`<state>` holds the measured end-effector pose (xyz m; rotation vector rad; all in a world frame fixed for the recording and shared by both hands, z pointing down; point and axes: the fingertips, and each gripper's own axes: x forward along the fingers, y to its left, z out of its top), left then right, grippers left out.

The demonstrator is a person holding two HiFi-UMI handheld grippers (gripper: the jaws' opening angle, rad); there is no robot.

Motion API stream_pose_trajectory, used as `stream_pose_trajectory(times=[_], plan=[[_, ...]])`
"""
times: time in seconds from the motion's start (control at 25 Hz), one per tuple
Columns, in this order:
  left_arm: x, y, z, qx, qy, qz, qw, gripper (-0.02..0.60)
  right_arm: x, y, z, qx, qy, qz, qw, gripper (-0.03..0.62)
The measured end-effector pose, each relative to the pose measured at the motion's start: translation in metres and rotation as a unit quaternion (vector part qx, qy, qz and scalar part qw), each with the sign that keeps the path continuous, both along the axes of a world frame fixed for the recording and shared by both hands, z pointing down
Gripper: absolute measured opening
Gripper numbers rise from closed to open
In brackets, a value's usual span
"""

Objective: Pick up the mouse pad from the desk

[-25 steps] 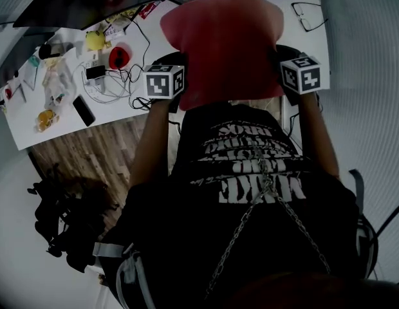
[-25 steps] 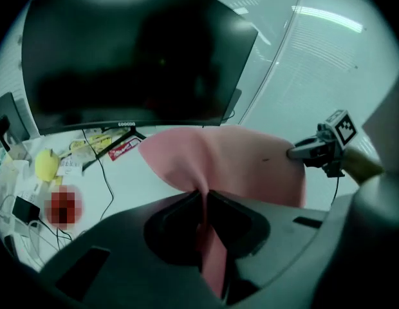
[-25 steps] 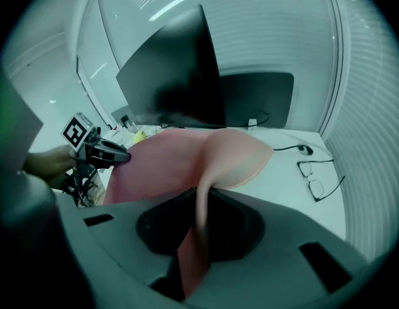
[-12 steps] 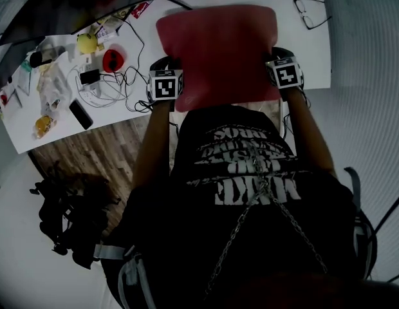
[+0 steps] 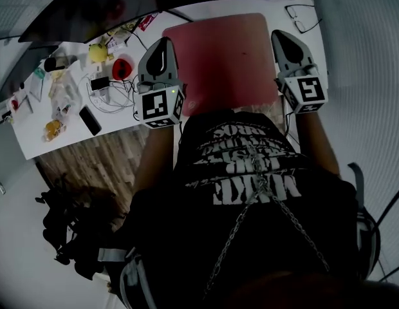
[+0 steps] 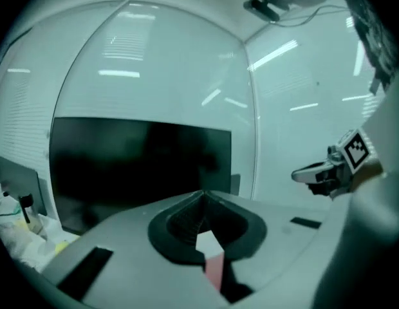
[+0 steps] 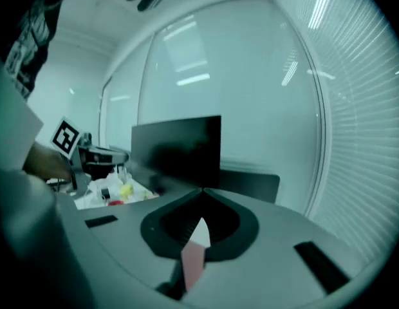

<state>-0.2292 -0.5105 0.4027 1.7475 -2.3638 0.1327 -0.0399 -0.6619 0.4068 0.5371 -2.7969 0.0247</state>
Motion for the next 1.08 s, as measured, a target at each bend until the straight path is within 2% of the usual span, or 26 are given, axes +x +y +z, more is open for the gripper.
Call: stream_pose_trajectory(times=[0.08,0.16,0.32,0.52,0.72,1.08], plan=[[0.021,-0.006,-0.031,0.037,-0.013,0.013,0.9992,0.008,-0.008,0.013,-0.039,0.014,-0.057,-0.021,0.998,0.002],[0.039,-0.008,-0.049,0.052,-0.027,0.027,0.9979,0.008,-0.01,0.023,-0.062,0.034,-0.075,-0.036,0.996,0.002],[0.061,-0.006,-0.063,0.061,-0.03,0.043,0.9968,0.008,-0.002,0.037,-0.076,0.04,-0.077,-0.045,0.995,0.002],[0.072,0.003,-0.066,0.068,-0.026,0.035,0.9968,0.008,0.011,0.04,-0.069,0.058,-0.077,-0.053,0.994,0.002],[0.082,0.009,-0.06,0.062,-0.012,0.039,0.9973,0.008,0.017,0.042,-0.071,0.039,-0.075,-0.039,0.996,0.0],[0.072,0.012,-0.062,0.062,0.002,0.024,0.9978,0.008,0.016,0.045,-0.081,0.045,-0.078,-0.045,0.995,0.002]])
